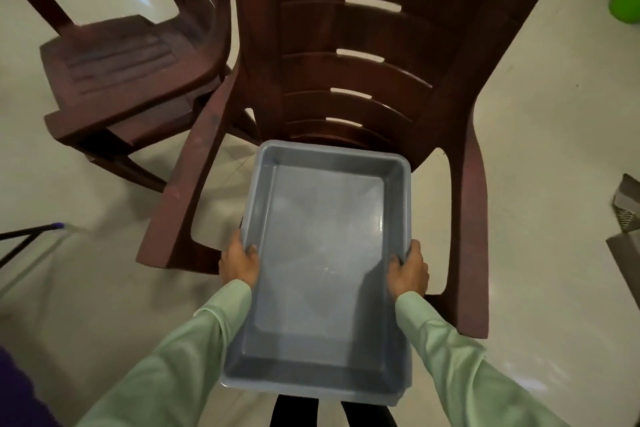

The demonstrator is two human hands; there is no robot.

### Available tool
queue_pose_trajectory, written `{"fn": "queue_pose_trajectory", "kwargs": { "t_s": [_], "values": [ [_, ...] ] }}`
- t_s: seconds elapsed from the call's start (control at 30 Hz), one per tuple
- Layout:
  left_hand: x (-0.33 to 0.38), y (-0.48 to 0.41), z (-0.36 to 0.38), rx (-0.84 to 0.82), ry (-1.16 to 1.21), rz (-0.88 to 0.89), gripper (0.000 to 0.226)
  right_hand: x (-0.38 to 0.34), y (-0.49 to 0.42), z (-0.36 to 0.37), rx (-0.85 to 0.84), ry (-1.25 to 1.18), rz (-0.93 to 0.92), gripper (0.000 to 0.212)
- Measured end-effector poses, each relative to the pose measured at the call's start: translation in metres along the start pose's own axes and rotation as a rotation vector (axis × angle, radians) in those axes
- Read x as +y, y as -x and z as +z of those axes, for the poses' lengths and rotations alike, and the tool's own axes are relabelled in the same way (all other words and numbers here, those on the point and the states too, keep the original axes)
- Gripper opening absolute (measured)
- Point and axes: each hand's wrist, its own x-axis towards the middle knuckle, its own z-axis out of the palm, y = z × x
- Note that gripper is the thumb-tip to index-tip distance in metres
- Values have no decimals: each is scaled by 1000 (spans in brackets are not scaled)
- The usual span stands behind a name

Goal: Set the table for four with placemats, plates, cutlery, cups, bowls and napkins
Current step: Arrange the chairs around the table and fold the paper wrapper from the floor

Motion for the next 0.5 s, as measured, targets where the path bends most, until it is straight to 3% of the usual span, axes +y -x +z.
{"fn": "queue_pose_trajectory", "kwargs": {
  "t_s": [0.17,0.4,0.5],
  "values": [
    [37,62,-59,64,14,29,50,-20,44,-69,72,-116,-130,19],
    [101,153,-146,156,16,184,47,-41,111,-175,134,-180,-224,43],
    [119,184,-169,153,13,278,45,-39,139,-208,162,-191,-210,36]
  ]
}}
